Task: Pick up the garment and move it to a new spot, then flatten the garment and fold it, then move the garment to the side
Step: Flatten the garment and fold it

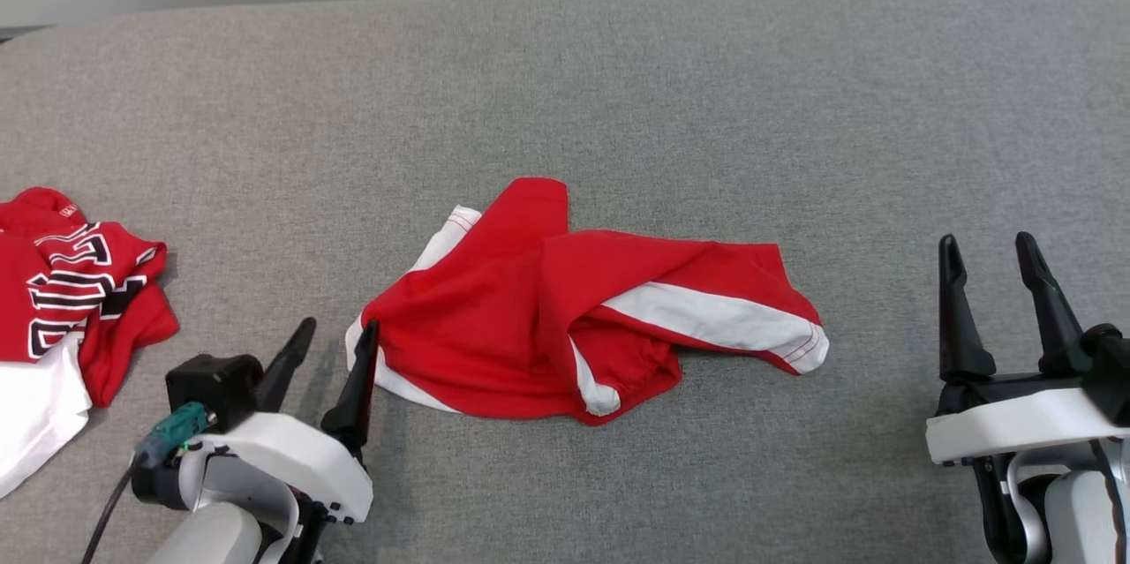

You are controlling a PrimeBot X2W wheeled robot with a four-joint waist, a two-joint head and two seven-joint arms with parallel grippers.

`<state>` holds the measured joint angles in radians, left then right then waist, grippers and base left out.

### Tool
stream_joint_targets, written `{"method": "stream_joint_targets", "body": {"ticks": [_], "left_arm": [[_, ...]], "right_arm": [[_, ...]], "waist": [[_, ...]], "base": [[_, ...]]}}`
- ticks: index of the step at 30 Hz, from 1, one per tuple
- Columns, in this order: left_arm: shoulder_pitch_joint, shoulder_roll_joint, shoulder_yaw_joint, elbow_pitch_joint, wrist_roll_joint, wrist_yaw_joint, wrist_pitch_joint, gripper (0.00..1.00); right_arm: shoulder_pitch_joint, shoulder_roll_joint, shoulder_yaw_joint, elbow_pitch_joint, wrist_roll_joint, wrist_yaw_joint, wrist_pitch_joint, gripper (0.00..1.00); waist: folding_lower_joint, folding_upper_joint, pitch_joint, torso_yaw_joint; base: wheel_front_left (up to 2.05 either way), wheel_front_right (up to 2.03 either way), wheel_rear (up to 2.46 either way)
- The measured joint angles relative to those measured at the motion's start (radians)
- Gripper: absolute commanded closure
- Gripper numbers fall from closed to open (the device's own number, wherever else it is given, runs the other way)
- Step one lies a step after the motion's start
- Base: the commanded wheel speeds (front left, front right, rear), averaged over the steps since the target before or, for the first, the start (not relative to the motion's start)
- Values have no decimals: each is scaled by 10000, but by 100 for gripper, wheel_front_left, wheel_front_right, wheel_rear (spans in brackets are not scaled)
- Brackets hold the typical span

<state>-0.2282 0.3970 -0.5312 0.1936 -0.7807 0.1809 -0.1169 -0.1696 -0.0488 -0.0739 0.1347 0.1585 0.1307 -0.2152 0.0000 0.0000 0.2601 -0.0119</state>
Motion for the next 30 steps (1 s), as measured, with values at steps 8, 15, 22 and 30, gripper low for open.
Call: {"method": "stream_joint_targets", "body": {"ticks": [8, 15, 22, 30], "left_arm": [[-17, -324, 485, 96, 1269, 798, -1379, 0], [515, -704, 1833, -1020, 2451, 930, -1471, 0], [1479, -627, 2077, -1108, 2993, 993, -1471, 0], [2035, -616, 2102, -1047, 3041, 1047, -1471, 0]], "right_arm": [[175, 0, 257, 128, -19, 0, 23, 0], [469, -4, 349, 92, -165, 0, 128, 0], [805, 2, 476, 65, -247, 0, 305, 0], [1058, 2, 470, -46, -332, 0, 433, 0]], "waist": [[0, 0, -581, 23], [0, 0, -1154, 144], [0, 0, -1610, 177], [0, 0, -1843, 290]], "base": [[0, 0, 0], [0, 0, 0], [0, 0, 0], [0, 0, 0]]}}
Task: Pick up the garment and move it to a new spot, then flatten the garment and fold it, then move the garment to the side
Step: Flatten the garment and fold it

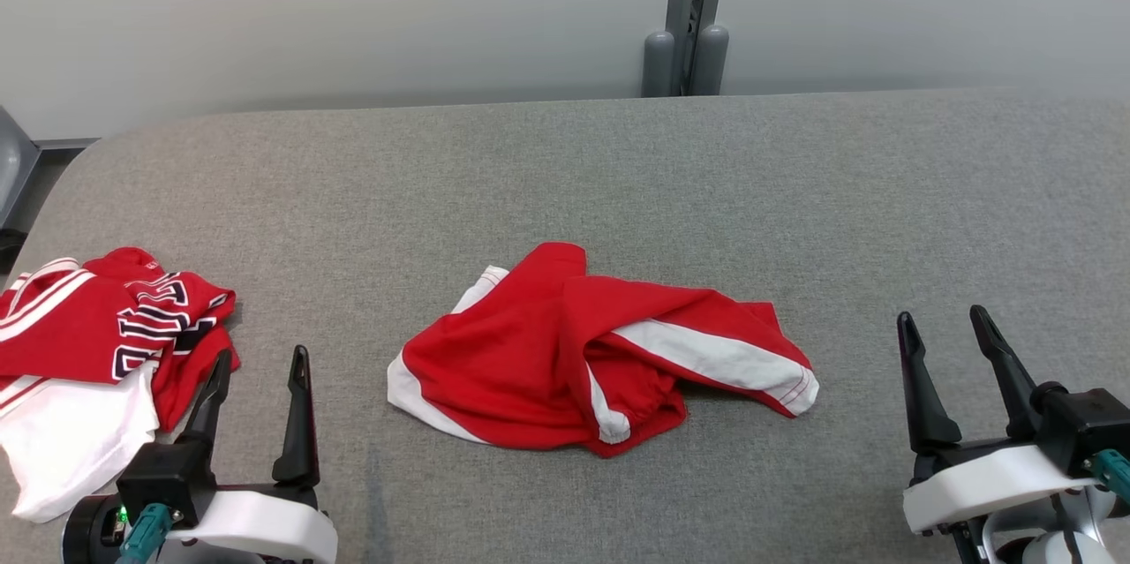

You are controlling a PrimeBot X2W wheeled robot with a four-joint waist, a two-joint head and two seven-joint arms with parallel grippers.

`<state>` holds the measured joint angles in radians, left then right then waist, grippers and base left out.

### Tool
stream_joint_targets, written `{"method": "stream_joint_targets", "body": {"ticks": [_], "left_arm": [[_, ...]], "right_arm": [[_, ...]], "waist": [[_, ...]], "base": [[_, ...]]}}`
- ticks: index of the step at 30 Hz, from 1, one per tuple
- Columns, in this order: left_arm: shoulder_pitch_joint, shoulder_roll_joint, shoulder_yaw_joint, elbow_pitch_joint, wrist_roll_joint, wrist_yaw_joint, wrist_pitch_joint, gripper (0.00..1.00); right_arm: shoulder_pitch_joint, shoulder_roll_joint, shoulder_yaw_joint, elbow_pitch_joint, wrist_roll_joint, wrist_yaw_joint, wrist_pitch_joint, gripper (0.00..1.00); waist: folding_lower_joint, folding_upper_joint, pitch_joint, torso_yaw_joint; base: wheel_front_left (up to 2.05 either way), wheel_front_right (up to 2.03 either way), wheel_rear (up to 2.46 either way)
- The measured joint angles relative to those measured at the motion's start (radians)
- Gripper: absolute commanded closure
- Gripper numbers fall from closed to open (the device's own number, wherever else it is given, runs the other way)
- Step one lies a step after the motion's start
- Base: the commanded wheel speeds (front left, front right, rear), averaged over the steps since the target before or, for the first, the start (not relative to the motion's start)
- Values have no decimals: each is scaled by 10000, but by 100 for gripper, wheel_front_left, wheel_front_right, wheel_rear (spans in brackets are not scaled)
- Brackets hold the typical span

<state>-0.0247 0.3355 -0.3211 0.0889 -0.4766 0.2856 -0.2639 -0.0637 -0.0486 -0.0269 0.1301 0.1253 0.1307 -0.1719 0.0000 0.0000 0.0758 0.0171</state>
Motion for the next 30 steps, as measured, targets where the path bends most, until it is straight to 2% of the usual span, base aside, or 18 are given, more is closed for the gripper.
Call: {"method": "stream_joint_targets", "body": {"ticks": [13, 20, 24, 30], "left_arm": [[-98, -109, -268, -21, 23, -40, 58, 0], [-567, -295, -788, -387, 359, -94, 236, 0], [-1013, -462, -1620, -612, 637, -531, 625, 0], [-1383, -1177, -2959, -123, 514, -1463, 1503, 0]], "right_arm": [[78, 0, -27, -100, 54, 0, 59, 0], [63, 0, -21, -155, 63, 0, 134, 0], [-42, 0, 19, -194, 65, 0, 136, 0], [-208, 0, 188, -115, 215, 0, 132, 0]], "waist": [[0, 0, 60, 173], [0, 0, 192, 246], [0, 0, 382, 235], [0, 0, 678, 78]], "base": [[0, 0, 0], [0, 0, 0], [0, 0, 0], [0, 0, 0]]}}
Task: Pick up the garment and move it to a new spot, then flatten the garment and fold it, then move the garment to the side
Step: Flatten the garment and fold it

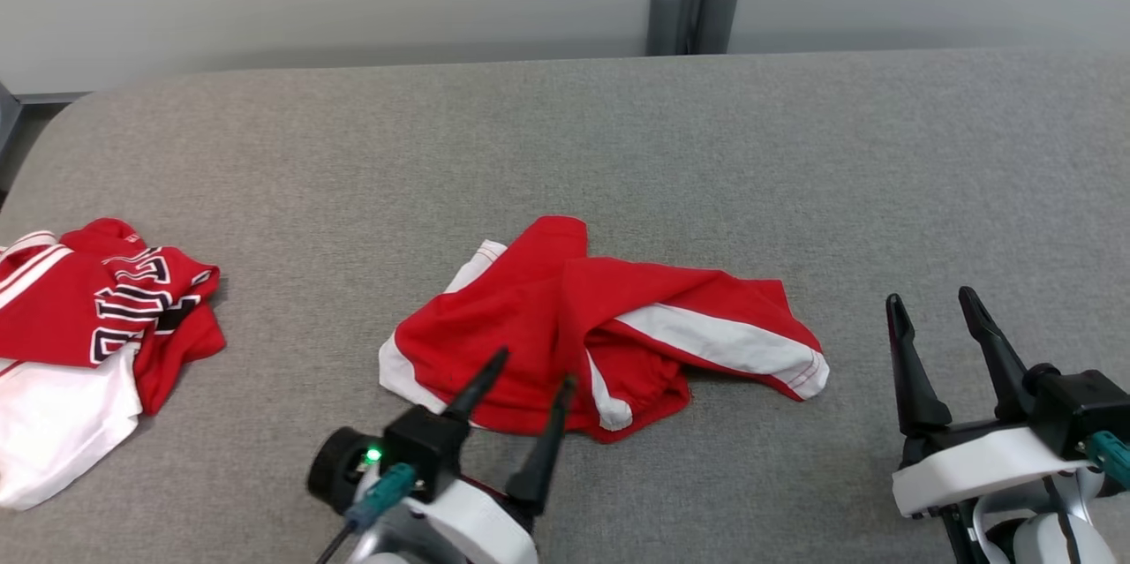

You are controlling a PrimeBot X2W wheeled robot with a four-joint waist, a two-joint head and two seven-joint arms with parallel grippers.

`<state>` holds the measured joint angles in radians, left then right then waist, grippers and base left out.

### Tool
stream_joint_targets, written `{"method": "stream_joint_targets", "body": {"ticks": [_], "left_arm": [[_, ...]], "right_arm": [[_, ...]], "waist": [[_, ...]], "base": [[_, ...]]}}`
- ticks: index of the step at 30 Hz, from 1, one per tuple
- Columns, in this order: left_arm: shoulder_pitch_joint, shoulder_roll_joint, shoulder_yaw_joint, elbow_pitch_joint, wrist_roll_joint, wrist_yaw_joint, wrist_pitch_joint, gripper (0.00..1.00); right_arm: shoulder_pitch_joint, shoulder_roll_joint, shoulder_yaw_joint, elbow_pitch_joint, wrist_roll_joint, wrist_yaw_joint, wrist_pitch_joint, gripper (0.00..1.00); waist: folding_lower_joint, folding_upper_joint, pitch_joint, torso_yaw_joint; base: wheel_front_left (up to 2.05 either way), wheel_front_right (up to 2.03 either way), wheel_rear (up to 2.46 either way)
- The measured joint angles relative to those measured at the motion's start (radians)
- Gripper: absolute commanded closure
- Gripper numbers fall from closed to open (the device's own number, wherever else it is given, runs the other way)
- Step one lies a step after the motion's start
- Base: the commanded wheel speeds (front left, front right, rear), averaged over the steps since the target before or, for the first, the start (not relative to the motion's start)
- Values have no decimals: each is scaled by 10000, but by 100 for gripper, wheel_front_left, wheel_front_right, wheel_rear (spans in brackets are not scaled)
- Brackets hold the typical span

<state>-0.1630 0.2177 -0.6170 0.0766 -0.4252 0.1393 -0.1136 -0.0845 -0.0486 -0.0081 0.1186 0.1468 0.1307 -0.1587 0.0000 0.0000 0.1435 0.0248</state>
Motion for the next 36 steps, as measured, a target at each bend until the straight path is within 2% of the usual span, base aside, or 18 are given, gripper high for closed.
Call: {"method": "stream_joint_targets", "body": {"ticks": [3, 11, 12, 13, 16, 20, 24, 25, 26, 31, 36], "left_arm": [[-186, -274, -445, 481, -144, -451, 249, 0], [-577, -734, -920, 1799, -581, -1106, 811, 0], [-604, -746, -957, 1873, -594, -1145, 849, 53], [-647, -740, -951, 1910, -623, -1197, 859, 100], [-711, -571, -940, 1831, -696, -1308, 978, 100], [-755, 25, -1055, 1055, -667, -1526, 1538, 100], [-848, 857, -1168, -184, -560, -1735, 2382, 100], [-925, 1323, -1193, -842, -445, -1814, 2830, 100], [-933, 1532, -1198, -1162, -424, -1835, 3022, 100], [-1107, 2539, -982, -2650, -326, -1820, 3933, 100], [-1149, 3432, -546, -3754, -173, -1597, 4571, 100]], "right_arm": [[-136, 2, 130, 46, 52, 0, -10, 0], [-379, 0, 92, 199, 180, 0, -165, 0], [-384, -2, 65, 226, 222, 0, -180, 0], [-384, -2, 44, 257, 232, 0, -196, 0], [-384, 0, -56, 322, 305, 0, -276, 0], [-384, 2, -159, 426, 349, 0, -355, 0], [-418, 2, -157, 556, 399, 0, -370, 0], [-496, 2, -146, 612, 412, 0, -399, 0], [-503, 0, -150, 629, 426, 0, -412, 0], [-500, 2, -207, 746, 445, 0, -454, 0], [-500, 2, -291, 815, 464, 0, -499, 0]], "waist": [[0, 0, 149, -165], [0, 0, 659, -803], [0, 0, 720, -874], [0, 0, 777, -930], [0, 0, 899, -1008], [0, 0, 937, -859], [0, 0, 919, -637], [0, 0, 898, -544], [0, 0, 882, -505], [0, 0, 801, -323], [0, 0, 733, -163]], "base": [[0, 0, 0], [0, 0, 0], [0, 0, 0], [0, 0, 0], [0, 0, 0], [0, 0, 0], [0, 0, 0], [0, 0, 0], [0, 0, 0], [0, 0, 0], [0, 0, 0]]}}
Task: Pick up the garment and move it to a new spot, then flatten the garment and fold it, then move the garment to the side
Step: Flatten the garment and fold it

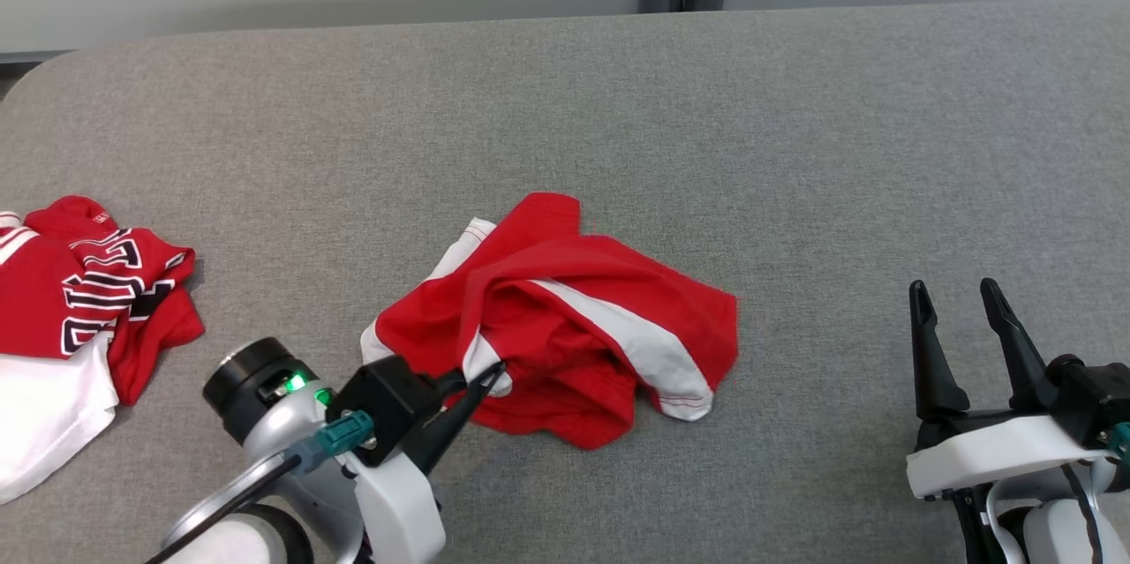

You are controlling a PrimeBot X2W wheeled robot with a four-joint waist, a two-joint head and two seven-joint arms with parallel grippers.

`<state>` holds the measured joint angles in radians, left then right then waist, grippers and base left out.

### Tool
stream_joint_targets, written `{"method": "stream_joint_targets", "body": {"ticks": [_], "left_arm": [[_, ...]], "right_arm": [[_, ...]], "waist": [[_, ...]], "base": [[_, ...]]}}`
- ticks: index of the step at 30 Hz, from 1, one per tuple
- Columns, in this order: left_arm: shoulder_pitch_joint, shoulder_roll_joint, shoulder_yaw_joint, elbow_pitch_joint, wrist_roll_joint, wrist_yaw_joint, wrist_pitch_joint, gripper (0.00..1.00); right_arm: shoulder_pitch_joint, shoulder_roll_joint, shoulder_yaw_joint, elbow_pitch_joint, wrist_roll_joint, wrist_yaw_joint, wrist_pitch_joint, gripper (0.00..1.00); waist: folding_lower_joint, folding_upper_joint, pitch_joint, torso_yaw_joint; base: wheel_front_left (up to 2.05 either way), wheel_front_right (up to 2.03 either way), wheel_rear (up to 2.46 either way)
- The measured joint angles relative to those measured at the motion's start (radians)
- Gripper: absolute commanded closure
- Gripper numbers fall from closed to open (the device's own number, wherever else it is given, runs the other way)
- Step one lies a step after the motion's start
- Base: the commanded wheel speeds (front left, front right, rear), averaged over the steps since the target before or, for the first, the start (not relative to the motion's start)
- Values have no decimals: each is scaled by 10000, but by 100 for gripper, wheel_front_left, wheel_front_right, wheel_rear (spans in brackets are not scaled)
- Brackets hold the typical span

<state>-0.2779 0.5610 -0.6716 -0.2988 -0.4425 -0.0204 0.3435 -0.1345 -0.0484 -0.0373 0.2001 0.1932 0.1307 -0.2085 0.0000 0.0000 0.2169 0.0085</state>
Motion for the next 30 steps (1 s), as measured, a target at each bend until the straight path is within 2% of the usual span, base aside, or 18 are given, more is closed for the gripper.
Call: {"method": "stream_joint_targets", "body": {"ticks": [6, 13, 19, 26, 27, 28, 29, 30], "left_arm": [[-161, 635, 474, -848, 0, 224, 508, 100], [-239, 669, 663, -332, -105, 305, 458, 100], [-349, 360, 892, 1315, -556, 213, -174, 100], [-382, -491, 1028, 3239, -1145, 71, -1216, 100], [-386, -629, 1043, 3465, -1160, 65, -1419, 95], [-394, -761, 1045, 3670, -1202, 67, -1561, 50], [-395, -895, 1060, 3862, -1227, 90, -1735, 0], [-393, -1047, 1118, 4000, -1258, 142, -1967, 0]], "right_arm": [[-18, 2, -19, 27, 6, 0, 0, 0], [-160, 2, 75, 38, 71, 0, 2, 0], [-209, -2, 81, 50, 77, 0, 12, 0], [-316, 0, 100, 115, 127, 0, 12, 0], [-339, 0, 96, 127, 138, 0, 12, 0], [-359, 0, 100, 130, 146, 0, 12, 0], [-362, 0, 100, 130, 146, 0, 12, 0], [-364, -2, 98, 128, 146, 0, 12, 0]], "waist": [[0, 0, 1, 89], [1, 0, 98, -56], [0, 0, 269, -317], [0, 0, 476, -468], [0, 0, 498, -476], [0, 0, 514, -478], [0, 0, 521, -473], [0, 0, 528, -468]], "base": [[0, 0, 0], [0, 0, 0], [0, 0, 0], [0, 0, 0], [0, 0, 0], [0, 0, 0], [0, 0, 0], [0, 0, 0]]}}
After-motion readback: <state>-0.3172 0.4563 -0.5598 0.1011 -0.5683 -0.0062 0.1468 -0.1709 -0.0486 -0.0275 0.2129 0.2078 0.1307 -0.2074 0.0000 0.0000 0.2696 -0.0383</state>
